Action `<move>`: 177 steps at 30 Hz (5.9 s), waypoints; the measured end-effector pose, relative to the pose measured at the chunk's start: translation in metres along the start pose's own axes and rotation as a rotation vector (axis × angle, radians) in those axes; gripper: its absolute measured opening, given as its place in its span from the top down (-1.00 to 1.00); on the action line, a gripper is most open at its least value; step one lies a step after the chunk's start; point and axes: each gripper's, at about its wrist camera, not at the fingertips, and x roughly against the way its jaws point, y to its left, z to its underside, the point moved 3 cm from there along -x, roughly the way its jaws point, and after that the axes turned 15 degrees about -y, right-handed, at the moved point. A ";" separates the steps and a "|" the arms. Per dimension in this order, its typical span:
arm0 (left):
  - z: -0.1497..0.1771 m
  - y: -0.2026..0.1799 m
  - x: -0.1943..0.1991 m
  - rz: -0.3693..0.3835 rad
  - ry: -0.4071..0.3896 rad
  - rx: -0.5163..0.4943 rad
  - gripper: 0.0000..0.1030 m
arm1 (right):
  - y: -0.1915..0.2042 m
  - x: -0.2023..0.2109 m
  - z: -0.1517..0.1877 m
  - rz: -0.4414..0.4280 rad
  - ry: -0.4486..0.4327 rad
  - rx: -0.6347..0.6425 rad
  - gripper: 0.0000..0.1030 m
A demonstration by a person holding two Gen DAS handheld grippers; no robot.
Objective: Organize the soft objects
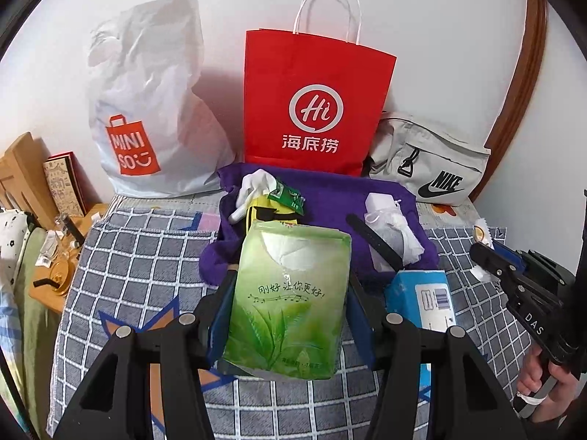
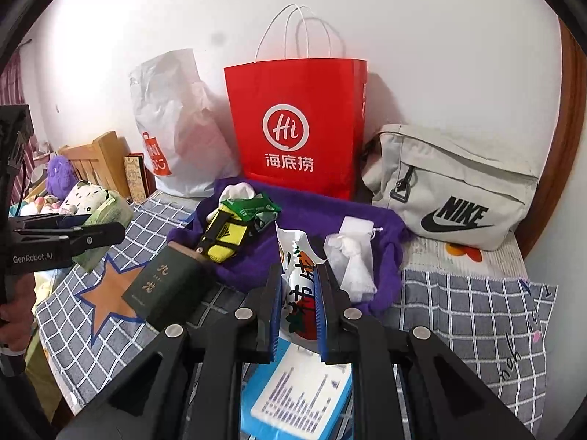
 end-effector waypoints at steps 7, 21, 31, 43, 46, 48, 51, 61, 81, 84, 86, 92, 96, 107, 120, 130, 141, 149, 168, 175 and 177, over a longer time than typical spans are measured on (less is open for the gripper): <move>-0.011 -0.002 -0.025 0.010 0.016 0.002 -0.03 | 0.001 -0.027 -0.010 -0.010 0.010 0.017 0.69; -0.030 -0.008 -0.085 0.005 0.048 -0.022 -0.03 | -0.013 -0.089 -0.023 0.008 0.026 0.057 0.68; -0.029 -0.013 -0.127 -0.001 0.088 -0.027 -0.03 | -0.023 -0.127 -0.017 0.008 0.067 0.074 0.68; -0.023 -0.016 -0.161 -0.022 0.121 -0.050 -0.03 | -0.038 -0.164 0.015 -0.009 0.175 0.030 0.68; -0.021 -0.017 -0.169 -0.019 0.130 -0.057 -0.03 | -0.042 -0.170 0.022 -0.010 0.197 0.013 0.67; -0.019 -0.018 -0.174 -0.018 0.138 -0.063 -0.03 | -0.044 -0.172 0.026 -0.010 0.211 0.010 0.67; -0.016 -0.018 -0.180 -0.019 0.146 -0.064 -0.03 | -0.046 -0.177 0.032 -0.007 0.228 0.012 0.67; -0.012 -0.015 -0.193 -0.019 0.180 -0.053 -0.05 | -0.048 -0.187 0.035 -0.031 0.238 0.003 0.64; -0.015 -0.013 -0.194 0.003 0.196 -0.010 -0.42 | -0.045 -0.177 0.030 -0.088 0.217 -0.001 -0.13; -0.017 -0.013 -0.186 -0.007 0.191 -0.012 -0.42 | -0.043 -0.175 0.028 -0.086 0.214 0.003 -0.29; -0.018 -0.013 -0.179 -0.014 0.190 -0.022 -0.42 | -0.042 -0.172 0.026 -0.076 0.204 0.011 -0.46; -0.024 -0.014 -0.154 -0.021 0.168 -0.023 -0.42 | -0.043 -0.159 0.020 -0.069 0.195 -0.034 -0.61; -0.027 -0.017 -0.134 -0.016 0.152 -0.024 -0.42 | -0.044 -0.136 0.011 -0.051 0.168 -0.061 -0.61; -0.028 -0.031 -0.054 -0.011 0.082 -0.042 -0.42 | -0.032 -0.056 -0.007 0.010 0.127 -0.095 -0.61; -0.008 -0.049 0.051 -0.012 -0.021 -0.052 -0.65 | 0.003 0.054 -0.003 0.069 0.043 -0.076 -0.91; 0.019 -0.055 0.118 -0.045 -0.089 -0.060 -0.80 | 0.017 0.123 0.011 0.167 0.001 -0.072 -1.00; 0.049 -0.056 0.166 -0.115 -0.141 -0.074 -0.81 | 0.029 0.179 0.037 0.199 0.007 -0.106 -1.00; 0.059 -0.055 0.180 -0.109 -0.135 -0.052 -0.81 | 0.031 0.202 0.046 0.215 0.002 -0.106 -1.00; 0.061 -0.058 0.191 -0.107 -0.143 -0.049 -0.81 | 0.037 0.216 0.046 0.211 -0.012 -0.088 -1.00; 0.065 -0.059 0.193 -0.107 -0.136 -0.049 -0.81 | 0.042 0.216 0.047 0.198 -0.011 -0.070 -1.00; 0.065 -0.059 0.193 -0.106 -0.136 -0.049 -0.81 | 0.043 0.216 0.047 0.197 -0.011 -0.066 -1.00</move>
